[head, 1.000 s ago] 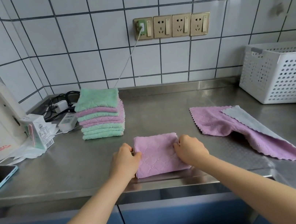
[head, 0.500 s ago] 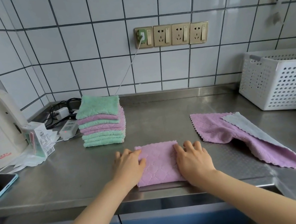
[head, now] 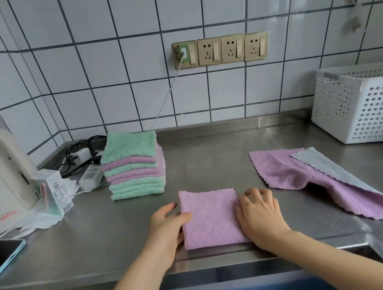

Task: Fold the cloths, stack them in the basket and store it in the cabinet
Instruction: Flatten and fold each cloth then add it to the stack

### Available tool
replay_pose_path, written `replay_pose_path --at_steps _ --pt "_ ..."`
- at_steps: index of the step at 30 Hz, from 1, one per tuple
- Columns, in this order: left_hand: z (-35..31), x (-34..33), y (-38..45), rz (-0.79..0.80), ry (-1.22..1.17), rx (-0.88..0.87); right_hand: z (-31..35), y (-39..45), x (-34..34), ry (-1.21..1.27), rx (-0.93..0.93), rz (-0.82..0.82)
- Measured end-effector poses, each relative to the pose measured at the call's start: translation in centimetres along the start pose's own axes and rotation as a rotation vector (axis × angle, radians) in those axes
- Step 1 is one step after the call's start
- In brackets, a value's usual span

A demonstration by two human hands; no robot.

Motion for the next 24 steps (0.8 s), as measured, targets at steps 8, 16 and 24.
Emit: replay_pose_path --at_steps 8,16,24 --pt "-5.7 1.7 0.8 0.034 -0.051 -0.386 3.2 2.6 2.1 0.843 -0.173 0.040" --pt "-15.5 9.4 7.6 -0.203 0.002 -0.560 13.1 14.7 5.8 1.184 -0.106 -0.025" --pt "-17.5 15.2 16.4 -0.470 0.432 -0.497 21.0 21.0 3.2 1.090 -0.068 0.018"
Point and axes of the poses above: each hand's wrist, its own y-axis towards the middle knuckle, its own x-axis out of the back of the hand, z = x × y, the point moved 4 cm from there along y, towards the middle knuckle, and after that the axes turned 12 degrees about y, right-handed, at the moved point
